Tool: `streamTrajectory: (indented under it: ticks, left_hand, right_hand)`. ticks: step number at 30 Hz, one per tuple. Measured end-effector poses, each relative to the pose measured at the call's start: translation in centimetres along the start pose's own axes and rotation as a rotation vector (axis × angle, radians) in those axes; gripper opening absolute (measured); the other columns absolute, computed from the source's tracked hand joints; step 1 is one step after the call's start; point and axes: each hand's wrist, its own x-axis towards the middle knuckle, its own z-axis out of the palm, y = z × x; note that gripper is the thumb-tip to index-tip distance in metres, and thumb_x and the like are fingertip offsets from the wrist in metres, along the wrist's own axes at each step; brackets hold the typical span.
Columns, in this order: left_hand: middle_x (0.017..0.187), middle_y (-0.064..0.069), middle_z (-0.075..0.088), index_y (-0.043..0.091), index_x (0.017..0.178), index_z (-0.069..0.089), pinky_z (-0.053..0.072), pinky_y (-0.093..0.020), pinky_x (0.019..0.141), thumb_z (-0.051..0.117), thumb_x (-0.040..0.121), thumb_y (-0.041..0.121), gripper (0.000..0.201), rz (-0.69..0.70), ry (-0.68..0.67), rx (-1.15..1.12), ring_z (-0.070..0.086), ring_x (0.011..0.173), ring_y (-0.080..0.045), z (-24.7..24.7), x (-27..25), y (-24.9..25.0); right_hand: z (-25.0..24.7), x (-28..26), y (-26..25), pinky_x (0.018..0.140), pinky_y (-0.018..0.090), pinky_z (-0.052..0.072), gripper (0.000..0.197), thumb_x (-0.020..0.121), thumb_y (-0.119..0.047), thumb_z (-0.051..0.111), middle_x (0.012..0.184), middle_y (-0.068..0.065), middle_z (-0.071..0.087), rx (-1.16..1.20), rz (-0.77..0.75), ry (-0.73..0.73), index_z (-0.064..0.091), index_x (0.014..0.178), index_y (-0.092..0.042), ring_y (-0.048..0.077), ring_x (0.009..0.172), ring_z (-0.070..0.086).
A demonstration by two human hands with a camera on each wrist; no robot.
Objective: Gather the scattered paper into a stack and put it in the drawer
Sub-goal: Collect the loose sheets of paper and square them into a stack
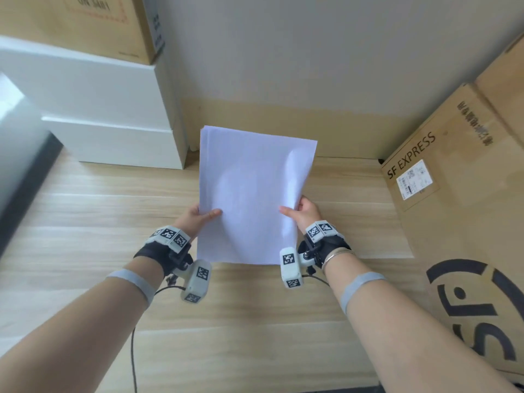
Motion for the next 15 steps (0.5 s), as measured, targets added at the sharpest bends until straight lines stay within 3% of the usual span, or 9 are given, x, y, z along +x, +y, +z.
streamTrajectory:
  ticks: [2, 4, 6, 9, 12, 15]
  left_hand:
    - [0.059, 0.011, 0.073, 0.013, 0.084, 0.06, 0.057, -0.02, 0.063, 0.051, 0.091, 0.001, 0.017, 0.047, 0.01, -0.036, 0.068, 0.061, -0.007, 0.0, 0.1, 1.6]
    - [0.06, 0.013, 0.073, 0.013, 0.084, 0.061, 0.056, -0.021, 0.067, 0.051, 0.09, 0.0, 0.017, 0.08, 0.005, -0.051, 0.069, 0.062, -0.004, 0.1, 0.1, 2.9]
    - [0.059, 0.015, 0.072, 0.013, 0.083, 0.061, 0.054, -0.021, 0.07, 0.052, 0.089, -0.001, 0.018, 0.098, -0.007, -0.058, 0.068, 0.067, -0.007, 0.2, -0.1, 3.7]
    - [0.062, 0.015, 0.073, 0.014, 0.082, 0.062, 0.05, -0.026, 0.078, 0.068, 0.078, 0.002, 0.014, 0.125, -0.033, -0.054, 0.062, 0.079, -0.013, 0.2, -0.5, 4.0]
    - [0.084, 0.004, 0.072, 0.021, 0.086, 0.063, 0.049, -0.037, 0.086, 0.08, 0.046, 0.021, 0.043, 0.159, -0.025, -0.048, 0.064, 0.088, -0.019, 0.0, -0.7, 3.4]
    - [0.092, -0.001, 0.067, 0.025, 0.086, 0.063, 0.047, -0.04, 0.091, 0.08, 0.037, 0.029, 0.052, 0.207, 0.0, -0.063, 0.06, 0.094, -0.024, 0.2, -0.9, 3.2]
  right_hand:
    - [-0.8, -0.3, -1.8, 0.068, 0.014, 0.055, 0.03, 0.077, 0.007, 0.068, 0.096, 0.01, 0.066, 0.022, -0.029, -0.002, 0.061, 0.106, 0.003, 0.016, 0.072, 0.062]
    - [-1.4, -0.2, -2.9, 0.085, 0.029, 0.053, 0.036, 0.072, 0.009, 0.072, 0.102, 0.015, 0.066, 0.055, -0.037, 0.02, 0.063, 0.107, 0.006, 0.02, 0.081, 0.063]
    - [-1.6, -0.4, -3.7, 0.088, 0.033, 0.05, 0.04, 0.07, 0.009, 0.074, 0.108, 0.018, 0.066, 0.047, -0.041, 0.039, 0.063, 0.109, 0.007, 0.021, 0.086, 0.063]
    - [-1.6, -0.8, -4.0, 0.077, 0.024, 0.052, 0.044, 0.07, 0.009, 0.074, 0.114, 0.02, 0.065, 0.059, -0.044, 0.031, 0.06, 0.112, 0.007, 0.02, 0.092, 0.06]
    - [-1.0, -1.5, -3.6, 0.055, 0.001, 0.048, 0.047, 0.07, 0.01, 0.074, 0.106, 0.012, 0.064, 0.031, -0.047, 0.014, 0.059, 0.114, 0.007, 0.016, 0.084, 0.06]
    - [-0.1, -1.9, -2.9, 0.052, 0.001, 0.046, 0.044, 0.069, 0.009, 0.075, 0.104, 0.015, 0.065, 0.002, -0.038, 0.018, 0.06, 0.111, 0.008, 0.014, 0.082, 0.058]
